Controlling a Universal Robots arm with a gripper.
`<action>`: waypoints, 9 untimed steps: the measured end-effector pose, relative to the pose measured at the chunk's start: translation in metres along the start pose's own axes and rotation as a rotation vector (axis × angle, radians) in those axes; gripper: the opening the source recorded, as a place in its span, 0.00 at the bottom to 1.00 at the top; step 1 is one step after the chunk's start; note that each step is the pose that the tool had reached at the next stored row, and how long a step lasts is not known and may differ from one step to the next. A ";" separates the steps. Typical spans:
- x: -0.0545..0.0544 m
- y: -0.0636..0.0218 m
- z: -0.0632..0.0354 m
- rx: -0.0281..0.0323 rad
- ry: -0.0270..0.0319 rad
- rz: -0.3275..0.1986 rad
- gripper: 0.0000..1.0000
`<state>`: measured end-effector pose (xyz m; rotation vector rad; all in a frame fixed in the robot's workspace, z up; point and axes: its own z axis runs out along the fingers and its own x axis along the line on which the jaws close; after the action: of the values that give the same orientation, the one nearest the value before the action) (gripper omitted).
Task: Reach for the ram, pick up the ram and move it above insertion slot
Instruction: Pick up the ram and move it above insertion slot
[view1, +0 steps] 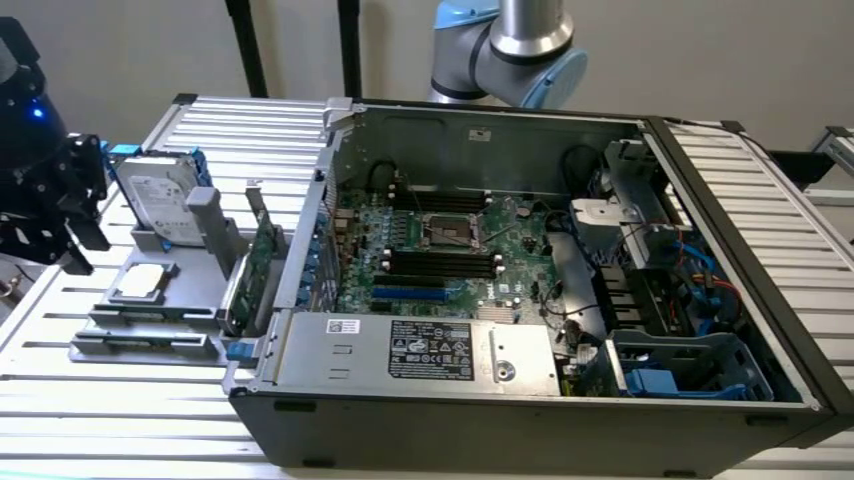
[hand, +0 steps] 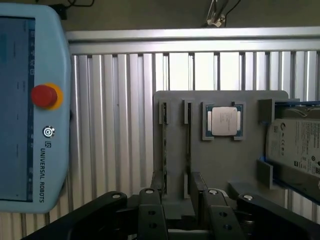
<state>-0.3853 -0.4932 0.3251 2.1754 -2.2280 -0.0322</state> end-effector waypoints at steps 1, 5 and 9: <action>0.000 -0.0001 0.0018 0.0000 0.0001 -0.001 0.36; 0.002 -0.0007 0.0091 0.0000 0.0001 -0.001 0.36; 0.005 -0.0014 0.0163 0.0001 0.0000 -0.001 0.36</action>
<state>-0.3846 -0.4984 0.3088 2.1769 -2.2266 -0.0322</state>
